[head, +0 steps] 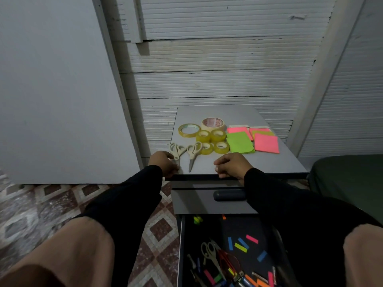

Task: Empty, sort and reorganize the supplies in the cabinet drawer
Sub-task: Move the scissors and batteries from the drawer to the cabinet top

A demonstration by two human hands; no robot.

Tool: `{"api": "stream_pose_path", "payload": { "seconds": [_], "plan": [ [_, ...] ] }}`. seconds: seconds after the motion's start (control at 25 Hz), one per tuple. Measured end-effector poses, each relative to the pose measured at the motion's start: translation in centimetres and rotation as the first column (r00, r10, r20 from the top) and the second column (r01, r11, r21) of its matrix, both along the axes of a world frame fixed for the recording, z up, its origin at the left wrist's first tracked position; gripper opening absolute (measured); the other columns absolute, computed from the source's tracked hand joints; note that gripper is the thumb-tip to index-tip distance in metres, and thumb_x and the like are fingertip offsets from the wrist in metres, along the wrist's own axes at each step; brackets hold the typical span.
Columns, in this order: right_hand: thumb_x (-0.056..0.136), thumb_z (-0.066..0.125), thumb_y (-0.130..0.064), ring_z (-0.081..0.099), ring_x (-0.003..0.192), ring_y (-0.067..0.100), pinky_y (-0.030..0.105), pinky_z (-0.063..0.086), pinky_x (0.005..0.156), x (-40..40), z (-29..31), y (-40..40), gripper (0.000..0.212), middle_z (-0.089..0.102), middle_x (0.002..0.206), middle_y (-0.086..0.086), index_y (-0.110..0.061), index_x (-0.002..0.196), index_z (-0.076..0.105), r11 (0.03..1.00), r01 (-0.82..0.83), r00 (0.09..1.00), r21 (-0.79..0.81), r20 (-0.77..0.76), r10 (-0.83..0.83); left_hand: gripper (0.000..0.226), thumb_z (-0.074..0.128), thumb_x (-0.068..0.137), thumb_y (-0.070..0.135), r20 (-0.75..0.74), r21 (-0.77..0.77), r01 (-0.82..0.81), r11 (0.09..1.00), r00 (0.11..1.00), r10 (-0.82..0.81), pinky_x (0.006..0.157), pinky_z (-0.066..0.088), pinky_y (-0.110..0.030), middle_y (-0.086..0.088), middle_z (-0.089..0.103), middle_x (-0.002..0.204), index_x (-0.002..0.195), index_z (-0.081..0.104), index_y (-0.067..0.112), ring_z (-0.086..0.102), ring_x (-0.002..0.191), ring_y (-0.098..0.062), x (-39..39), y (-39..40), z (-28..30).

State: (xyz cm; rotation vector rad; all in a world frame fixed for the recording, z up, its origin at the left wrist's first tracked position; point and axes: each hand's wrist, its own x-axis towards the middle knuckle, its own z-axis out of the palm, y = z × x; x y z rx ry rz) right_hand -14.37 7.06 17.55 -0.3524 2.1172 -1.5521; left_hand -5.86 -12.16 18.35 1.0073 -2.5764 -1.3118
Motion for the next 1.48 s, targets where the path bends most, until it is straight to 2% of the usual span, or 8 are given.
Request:
{"api": "stream_pose_path", "payload": {
  "seconds": [0.12, 0.28, 0.44, 0.56, 0.88, 1.12, 1.32, 1.48],
  "plan": [
    [0.084, 0.056, 0.011, 0.057, 0.065, 0.015, 0.015, 0.052, 0.051, 0.1, 0.3, 0.6, 0.018, 0.058, 0.074, 0.010, 0.007, 0.101, 0.061, 1.000, 0.001, 1.000, 0.008, -0.005, -0.001, 0.048, 0.069, 0.084, 0.014, 0.021, -0.021, -0.004, 1.000, 1.000, 0.004, 0.038, 0.049, -0.016, -0.007, 0.060, 0.075, 0.128, 0.052, 0.005, 0.055, 0.054, -0.015, 0.0, -0.1, -0.1],
    [0.084, 0.057, 0.011, 0.055, 0.063, 0.017, 0.014, 0.052, 0.048, 0.9, 1.2, 1.5, 0.019, 0.057, 0.074, 0.010, 0.007, 0.102, 0.060, 1.000, -0.007, 1.000, 0.009, -0.021, 0.007, 0.059, 0.072, 0.082, 0.019, 0.019, -0.096, 0.005, 0.995, 1.000, -0.003, 0.077, 0.058, -0.036, -0.018, 0.066, 0.108, 0.132, 0.047, 0.001, 0.066, 0.082, -0.027, 0.8, -0.3, 0.1],
    [0.083, 0.060, 0.010, 0.054, 0.061, 0.016, 0.014, 0.051, 0.046, 2.4, 2.1, 2.6, 0.017, 0.055, 0.072, 0.010, 0.001, 0.097, 0.058, 0.999, -0.032, 0.999, 0.019, -0.038, 0.032, 0.052, 0.073, 0.081, 0.017, -0.092, -0.053, 0.009, 0.999, 0.996, -0.014, 0.052, 0.053, -0.020, -0.016, 0.064, 0.098, 0.126, 0.052, 0.003, 0.060, 0.059, -0.017, 2.6, 1.1, 0.7],
    [0.083, 0.061, 0.009, 0.054, 0.061, 0.015, 0.015, 0.050, 0.046, 4.0, 2.4, 4.1, 0.016, 0.055, 0.072, 0.010, 0.000, 0.096, 0.057, 0.997, -0.067, 0.996, 0.049, -0.051, 0.069, 0.042, 0.073, 0.081, 0.014, -0.128, -0.017, 0.066, 0.998, 0.989, -0.067, 0.037, 0.045, -0.013, -0.012, 0.061, 0.089, 0.117, 0.054, 0.004, 0.055, 0.056, -0.014, 5.2, 3.6, 0.7],
    [0.082, 0.064, 0.006, 0.053, 0.060, 0.013, 0.015, 0.048, 0.045, 7.5, -0.2, 8.3, 0.019, 0.055, 0.071, 0.006, -0.005, 0.096, 0.057, 0.983, -0.102, 0.989, 0.155, -0.088, 0.117, 0.040, 0.074, 0.079, 0.011, -0.082, 0.090, 0.191, 0.977, 0.980, -0.184, 0.063, 0.054, -0.030, -0.004, 0.057, 0.073, 0.115, 0.057, 0.005, 0.056, 0.062, -0.017, 9.5, 9.2, -4.4],
    [0.084, 0.063, 0.002, 0.056, 0.065, 0.011, 0.013, 0.050, 0.049, 8.0, -5.3, 11.0, 0.014, 0.057, 0.075, 0.003, -0.010, 0.089, 0.058, 0.972, -0.089, 0.995, 0.216, -0.020, 0.095, 0.036, 0.072, 0.080, 0.007, -0.013, 0.127, 0.222, 0.967, 0.975, -0.222, 0.046, 0.050, -0.019, -0.003, 0.054, 0.072, 0.112, 0.057, 0.005, 0.054, 0.060, -0.014, 10.9, 11.8, -9.7],
    [0.084, 0.063, 0.003, 0.055, 0.066, 0.012, 0.021, 0.048, 0.059, 8.2, -10.3, 12.5, 0.016, 0.058, 0.076, 0.004, -0.007, 0.094, 0.059, 0.961, -0.093, 0.995, 0.259, 0.059, 0.080, 0.041, 0.074, 0.079, 0.012, 0.098, 0.078, 0.231, 0.970, 0.966, -0.238, 0.081, 0.055, -0.040, -0.014, 0.062, 0.095, 0.116, 0.058, 0.005, 0.062, 0.088, -0.027, 11.5, 12.5, -14.8],
    [0.083, 0.064, 0.002, 0.055, 0.064, 0.010, 0.019, 0.048, 0.054, 8.1, -14.0, 13.0, 0.015, 0.058, 0.072, 0.002, -0.008, 0.092, 0.059, 0.937, -0.127, 0.990, 0.325, 0.103, 0.099, 0.042, 0.073, 0.079, 0.010, 0.143, 0.089, 0.214, 0.973, 0.964, -0.225, 0.082, 0.053, -0.034, -0.017, 0.065, 0.110, 0.118, 0.058, 0.005, 0.063, 0.101, -0.031, 11.5, 12.6, -18.0]
  ]
}}
